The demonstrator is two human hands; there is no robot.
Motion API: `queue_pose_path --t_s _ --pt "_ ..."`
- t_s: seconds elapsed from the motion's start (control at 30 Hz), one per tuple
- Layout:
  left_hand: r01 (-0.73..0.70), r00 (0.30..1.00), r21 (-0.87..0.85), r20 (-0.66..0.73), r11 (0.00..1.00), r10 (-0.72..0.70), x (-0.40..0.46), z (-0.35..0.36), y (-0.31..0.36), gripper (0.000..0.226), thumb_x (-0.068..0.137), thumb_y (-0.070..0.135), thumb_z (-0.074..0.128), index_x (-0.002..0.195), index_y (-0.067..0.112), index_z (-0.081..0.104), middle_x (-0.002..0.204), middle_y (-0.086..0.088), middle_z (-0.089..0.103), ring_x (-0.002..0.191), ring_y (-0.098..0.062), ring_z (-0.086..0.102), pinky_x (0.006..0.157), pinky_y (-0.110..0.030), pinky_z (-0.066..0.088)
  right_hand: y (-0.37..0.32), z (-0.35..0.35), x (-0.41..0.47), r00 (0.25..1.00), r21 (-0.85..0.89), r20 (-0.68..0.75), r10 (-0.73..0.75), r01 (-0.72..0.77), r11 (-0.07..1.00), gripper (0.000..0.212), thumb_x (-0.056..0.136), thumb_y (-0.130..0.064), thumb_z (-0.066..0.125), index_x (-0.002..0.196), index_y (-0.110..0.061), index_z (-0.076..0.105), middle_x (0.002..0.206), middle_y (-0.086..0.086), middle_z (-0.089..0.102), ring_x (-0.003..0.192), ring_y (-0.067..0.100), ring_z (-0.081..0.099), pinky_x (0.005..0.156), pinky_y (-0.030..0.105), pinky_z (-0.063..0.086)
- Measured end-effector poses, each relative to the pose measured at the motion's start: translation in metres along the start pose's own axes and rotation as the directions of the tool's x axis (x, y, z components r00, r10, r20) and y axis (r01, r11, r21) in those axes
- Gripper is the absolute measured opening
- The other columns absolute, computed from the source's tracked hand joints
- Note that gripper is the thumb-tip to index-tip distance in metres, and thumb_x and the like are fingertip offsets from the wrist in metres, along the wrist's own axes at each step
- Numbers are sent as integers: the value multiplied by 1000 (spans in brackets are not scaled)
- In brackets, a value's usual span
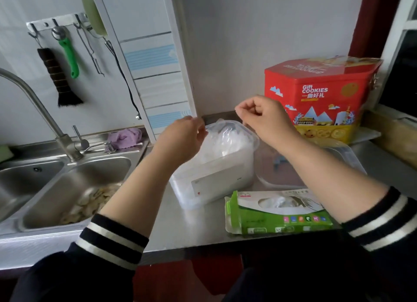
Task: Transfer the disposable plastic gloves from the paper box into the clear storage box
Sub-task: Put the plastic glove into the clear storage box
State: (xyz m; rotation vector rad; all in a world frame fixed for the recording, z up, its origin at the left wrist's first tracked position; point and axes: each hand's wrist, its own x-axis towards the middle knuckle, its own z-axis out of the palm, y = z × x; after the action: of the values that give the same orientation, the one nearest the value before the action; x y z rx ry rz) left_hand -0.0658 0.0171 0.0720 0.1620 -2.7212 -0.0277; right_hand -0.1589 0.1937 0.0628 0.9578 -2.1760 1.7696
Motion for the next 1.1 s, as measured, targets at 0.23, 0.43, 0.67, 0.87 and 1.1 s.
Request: queue_pose_path --t_s 0.23,0.43,0.67,0.87,1.1 --pt "-275 929 -413 -346 868 130 -73 62 74 17 94 29 53 101 15 61 92 2 63 81 -20 62 67 -37 51 52 -43 -83 786 -438 480 389 -170 883 15 79 -40 75 85 -28 69 85 -8 71 78 6 62 77 28 49" --pt "-22 978 -598 153 801 141 -95 127 91 79 75 62 67 136 17 43 133 5 59 124 -14 53 101 -36 43 79 -44 -110 832 -528 430 350 -82 845 10 78 -34 77 82 -37 68 96 -6 59 88 13 58 83 35 50" --pt "16 993 -644 98 765 62 -103 138 95 88 68 69 64 138 20 43 129 13 60 121 -7 53 103 -37 42 80 -34 -122 923 -514 331 199 0 858 16 84 -28 71 71 -26 62 82 -6 58 71 5 49 72 34 45" --pt "50 992 -655 117 754 36 -102 138 95 88 65 70 68 136 24 42 127 13 61 120 -5 53 102 -37 43 71 -39 -119 956 -444 208 205 -94 891 14 90 -35 63 81 -24 64 71 -4 63 67 12 55 67 33 46" --pt "56 992 -650 119 758 29 -103 138 97 87 66 64 73 137 26 39 127 17 60 120 -6 53 101 -36 43 77 -36 -122 906 -550 356 228 6 835 9 82 -34 72 81 -27 67 84 -13 54 81 7 49 76 33 45"
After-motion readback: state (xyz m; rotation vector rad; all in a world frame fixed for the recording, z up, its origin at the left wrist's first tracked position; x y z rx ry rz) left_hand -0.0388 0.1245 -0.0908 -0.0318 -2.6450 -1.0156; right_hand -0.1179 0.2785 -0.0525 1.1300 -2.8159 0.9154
